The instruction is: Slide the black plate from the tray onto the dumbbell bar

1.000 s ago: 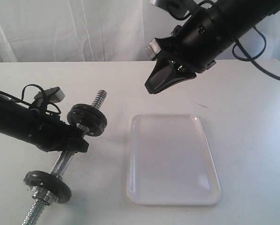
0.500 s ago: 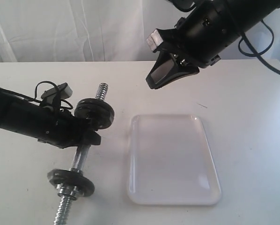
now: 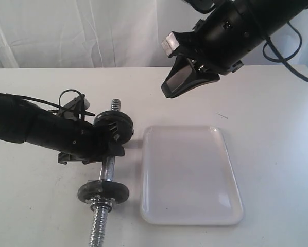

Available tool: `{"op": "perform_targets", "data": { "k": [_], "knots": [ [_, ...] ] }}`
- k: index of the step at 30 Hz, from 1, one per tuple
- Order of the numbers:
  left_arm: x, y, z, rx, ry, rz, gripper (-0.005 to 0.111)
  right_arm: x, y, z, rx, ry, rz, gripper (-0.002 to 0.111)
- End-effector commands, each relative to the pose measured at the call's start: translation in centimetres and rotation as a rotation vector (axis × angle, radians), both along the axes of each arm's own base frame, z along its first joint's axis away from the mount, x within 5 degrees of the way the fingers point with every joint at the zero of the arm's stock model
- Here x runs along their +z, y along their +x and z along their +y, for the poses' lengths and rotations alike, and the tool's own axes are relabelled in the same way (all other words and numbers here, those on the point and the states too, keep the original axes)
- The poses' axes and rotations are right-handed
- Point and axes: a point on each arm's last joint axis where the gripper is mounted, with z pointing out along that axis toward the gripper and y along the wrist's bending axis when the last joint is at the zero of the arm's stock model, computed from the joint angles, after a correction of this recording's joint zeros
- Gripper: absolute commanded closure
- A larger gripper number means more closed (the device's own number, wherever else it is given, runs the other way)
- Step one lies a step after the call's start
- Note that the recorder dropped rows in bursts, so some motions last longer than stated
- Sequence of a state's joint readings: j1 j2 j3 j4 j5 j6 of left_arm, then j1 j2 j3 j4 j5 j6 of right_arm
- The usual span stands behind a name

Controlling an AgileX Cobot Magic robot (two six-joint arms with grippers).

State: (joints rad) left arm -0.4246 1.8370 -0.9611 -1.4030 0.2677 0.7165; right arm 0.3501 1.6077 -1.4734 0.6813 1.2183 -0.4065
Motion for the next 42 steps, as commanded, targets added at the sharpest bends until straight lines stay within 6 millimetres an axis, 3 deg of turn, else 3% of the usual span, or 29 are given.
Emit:
{"op": "perform_targets", "data": {
  "k": [1,13,42],
  "knots": [
    [3.8,0.5,-1.8,-0.076,-0.180,-0.040,0.107,0.4,-0.2,-0.3,-0.005,-0.002,-0.013,0.105],
    [3.5,-0.1,-3.9,0.024,-0.102,-0.057,0.107,0.3,-0.1,-0.5,-0.004,-0.025,-0.022,0.105],
    [3.5,-0.2,-3.9,0.043,-0.120,-0.029,0.107,0.3,-0.1,-0.5,-0.004,-0.025,-0.022,0.105]
  ]
}}
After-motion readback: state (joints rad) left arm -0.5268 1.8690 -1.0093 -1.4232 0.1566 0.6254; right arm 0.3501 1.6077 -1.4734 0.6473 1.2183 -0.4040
